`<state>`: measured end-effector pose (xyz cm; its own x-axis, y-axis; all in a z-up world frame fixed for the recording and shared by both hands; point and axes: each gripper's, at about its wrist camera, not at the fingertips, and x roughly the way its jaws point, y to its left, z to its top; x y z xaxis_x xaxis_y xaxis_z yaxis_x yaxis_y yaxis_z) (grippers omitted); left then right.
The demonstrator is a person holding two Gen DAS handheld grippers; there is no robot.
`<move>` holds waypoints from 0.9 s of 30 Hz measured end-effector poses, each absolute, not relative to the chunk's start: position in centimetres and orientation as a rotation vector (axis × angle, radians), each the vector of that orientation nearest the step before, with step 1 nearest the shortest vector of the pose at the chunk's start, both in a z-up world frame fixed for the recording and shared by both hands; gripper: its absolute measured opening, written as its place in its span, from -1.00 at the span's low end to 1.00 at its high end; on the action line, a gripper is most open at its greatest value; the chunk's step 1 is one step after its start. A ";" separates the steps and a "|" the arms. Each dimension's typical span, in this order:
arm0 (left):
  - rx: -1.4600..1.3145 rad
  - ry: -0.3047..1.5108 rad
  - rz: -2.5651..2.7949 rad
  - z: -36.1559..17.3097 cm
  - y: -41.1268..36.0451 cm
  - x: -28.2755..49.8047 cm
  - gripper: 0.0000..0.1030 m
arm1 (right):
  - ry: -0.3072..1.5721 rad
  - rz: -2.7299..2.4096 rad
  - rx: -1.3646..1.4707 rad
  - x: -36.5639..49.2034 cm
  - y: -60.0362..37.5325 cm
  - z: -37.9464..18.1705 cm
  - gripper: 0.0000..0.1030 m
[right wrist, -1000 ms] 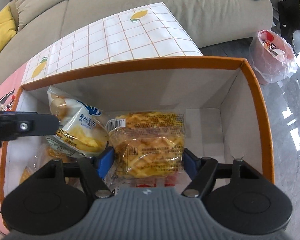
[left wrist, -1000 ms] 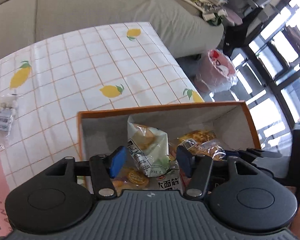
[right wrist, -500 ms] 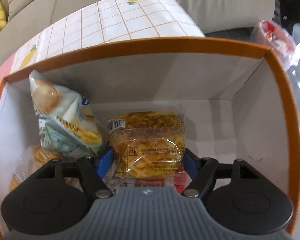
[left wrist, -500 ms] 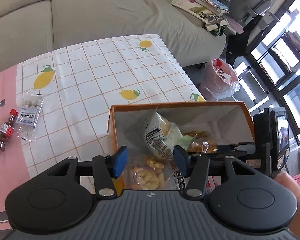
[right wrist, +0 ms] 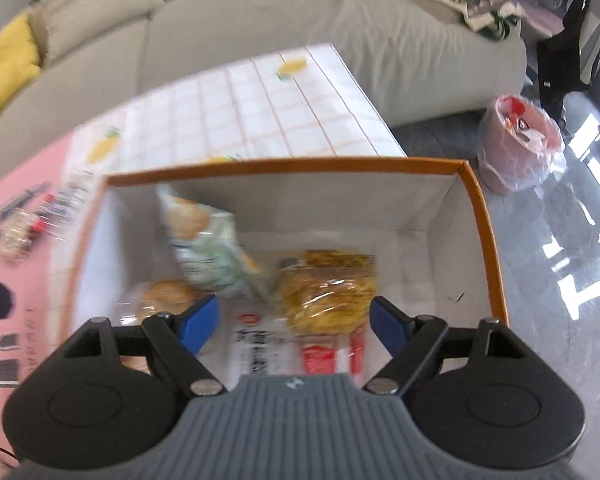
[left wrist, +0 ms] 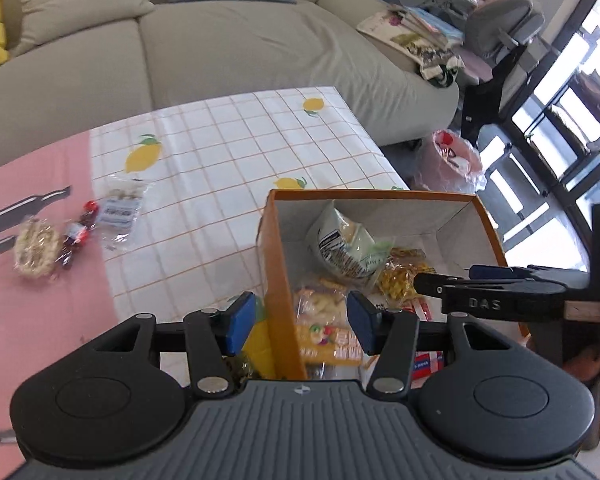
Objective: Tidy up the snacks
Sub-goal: 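Withdraw both grippers from the box back over the table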
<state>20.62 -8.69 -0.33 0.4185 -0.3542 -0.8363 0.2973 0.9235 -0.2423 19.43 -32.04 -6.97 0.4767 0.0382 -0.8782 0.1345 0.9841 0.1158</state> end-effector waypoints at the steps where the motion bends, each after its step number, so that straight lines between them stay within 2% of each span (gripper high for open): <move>1: -0.068 1.053 -0.410 0.0 -8.2 19.9 0.19 | 1.052 -0.047 0.189 18.8 -31.6 -6.2 0.56; 9: -0.085 0.984 -0.363 1.5 -4.3 14.3 0.19 | 0.841 0.021 0.188 12.4 -26.3 -1.7 0.55; 18: -0.193 0.958 -0.309 -2.2 1.8 8.9 0.16 | 0.727 0.073 0.184 6.4 -19.0 -2.0 0.43; 22: -0.183 0.979 -0.293 -4.0 3.1 7.6 0.16 | 0.710 0.090 0.170 4.3 -16.7 -3.1 0.35; 27: -0.187 0.999 -0.241 -5.8 4.8 6.6 0.16 | 0.766 0.114 0.172 3.4 -14.1 -5.4 0.10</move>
<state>6.60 4.78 -5.84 0.5182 -0.2844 -0.8066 0.1139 0.9576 -0.2645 3.37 -14.14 -5.44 0.7153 0.1651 -0.6790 -0.0400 0.9798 0.1960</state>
